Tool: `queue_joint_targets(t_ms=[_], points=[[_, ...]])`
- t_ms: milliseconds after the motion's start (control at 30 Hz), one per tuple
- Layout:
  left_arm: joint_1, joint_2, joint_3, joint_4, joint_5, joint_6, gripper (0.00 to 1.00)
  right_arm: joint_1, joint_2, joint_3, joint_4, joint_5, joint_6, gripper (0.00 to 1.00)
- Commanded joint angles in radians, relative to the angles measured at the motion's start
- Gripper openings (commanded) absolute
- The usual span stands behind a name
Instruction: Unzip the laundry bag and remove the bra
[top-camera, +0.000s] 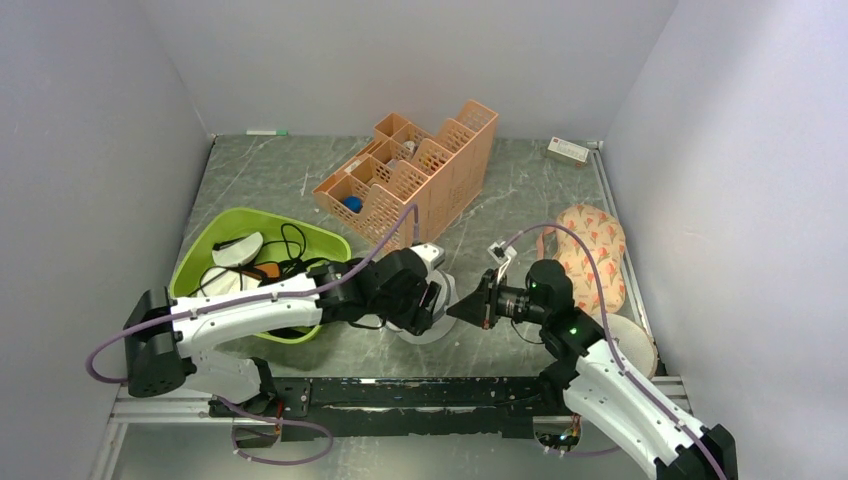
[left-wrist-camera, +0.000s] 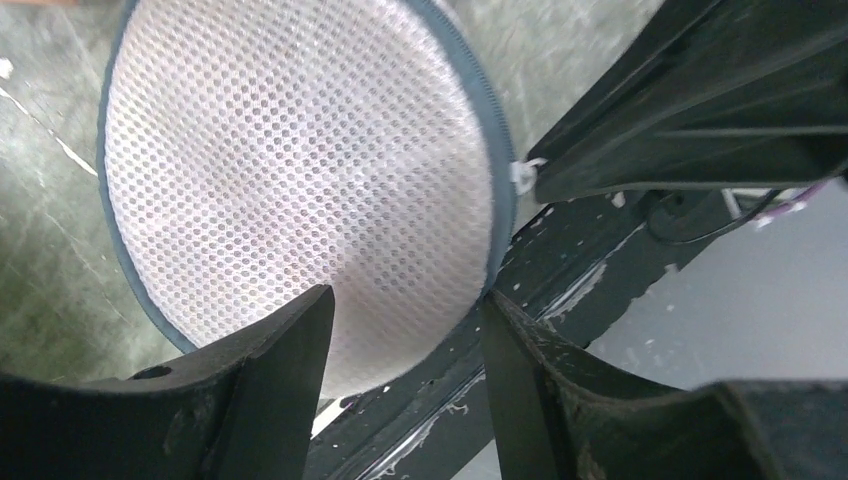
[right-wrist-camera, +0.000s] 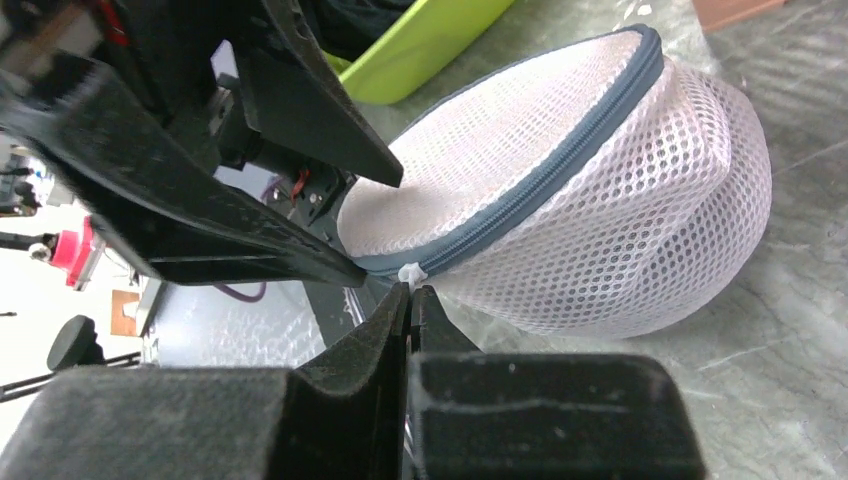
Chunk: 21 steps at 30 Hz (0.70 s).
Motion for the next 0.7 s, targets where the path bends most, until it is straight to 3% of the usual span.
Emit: queue_joint_targets(t_ms=[0, 167, 333, 400, 667], points=[[0.012, -0.009, -0.110, 0.142, 0.059, 0.009, 0.65, 0.003, 0.015, -0.024, 0.007, -0.033, -0.049, 0.00], [0.012, -0.054, -0.165, 0.217, 0.040, -0.050, 0.65, 0.003, -0.035, -0.074, 0.086, -0.009, 0.001, 0.00], [0.012, -0.036, -0.104, 0.224, 0.012, -0.044, 0.77, 0.003, -0.028, -0.074, 0.085, 0.006, -0.016, 0.00], [0.012, -0.006, -0.073, 0.209, 0.009, -0.035, 0.78, 0.003, -0.025, -0.064, 0.065, 0.026, -0.034, 0.00], [0.012, 0.043, -0.032, 0.210, -0.003, -0.023, 0.57, 0.002, 0.016, -0.041, 0.092, 0.035, -0.036, 0.00]])
